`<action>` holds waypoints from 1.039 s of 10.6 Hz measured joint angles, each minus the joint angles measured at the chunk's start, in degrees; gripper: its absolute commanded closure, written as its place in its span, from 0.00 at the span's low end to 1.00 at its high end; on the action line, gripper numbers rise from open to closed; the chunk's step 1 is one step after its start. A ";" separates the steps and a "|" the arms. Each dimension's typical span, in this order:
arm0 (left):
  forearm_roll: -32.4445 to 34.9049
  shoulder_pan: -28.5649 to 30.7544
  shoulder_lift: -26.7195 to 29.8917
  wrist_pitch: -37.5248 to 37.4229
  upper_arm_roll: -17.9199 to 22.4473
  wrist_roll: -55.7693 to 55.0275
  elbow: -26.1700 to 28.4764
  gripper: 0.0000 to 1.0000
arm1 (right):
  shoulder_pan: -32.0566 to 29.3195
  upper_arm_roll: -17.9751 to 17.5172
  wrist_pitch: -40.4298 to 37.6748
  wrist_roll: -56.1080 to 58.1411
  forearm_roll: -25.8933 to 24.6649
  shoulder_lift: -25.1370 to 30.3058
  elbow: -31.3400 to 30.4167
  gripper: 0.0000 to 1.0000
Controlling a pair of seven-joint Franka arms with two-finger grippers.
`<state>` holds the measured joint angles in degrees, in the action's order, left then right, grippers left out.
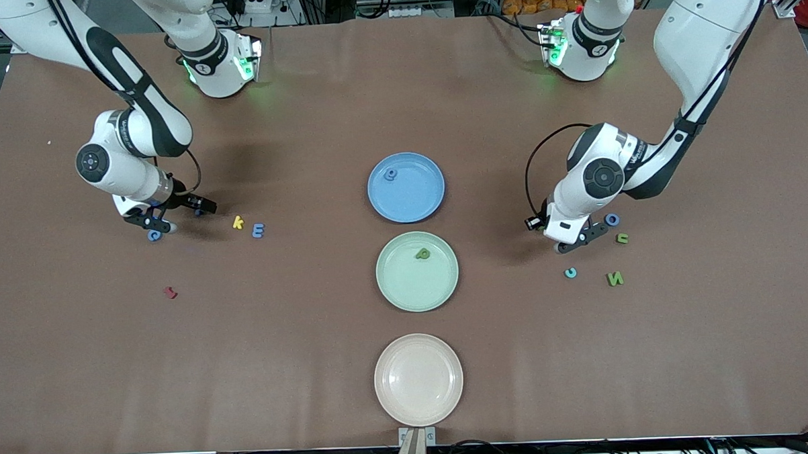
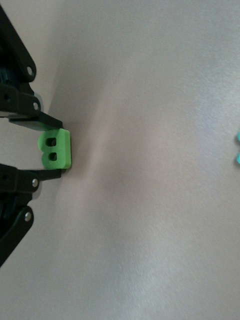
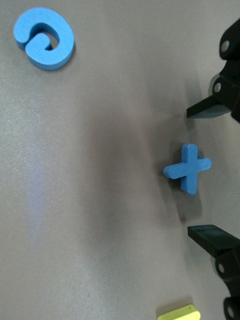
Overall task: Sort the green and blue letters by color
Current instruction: 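Place the green B on the green plate while the right grasps blue cross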
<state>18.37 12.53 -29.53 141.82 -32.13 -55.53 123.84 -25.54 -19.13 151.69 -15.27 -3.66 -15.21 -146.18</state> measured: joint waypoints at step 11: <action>0.06 -14.05 -5.87 0.45 -5.70 -0.20 -20.66 0.93 | -0.25 -0.04 1.34 0.17 -0.15 0.60 -0.30 0.59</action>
<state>18.43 -1.53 -35.40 142.27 -37.84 -55.74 103.18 -25.79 -19.18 153.03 -15.10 -3.82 -14.61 -146.48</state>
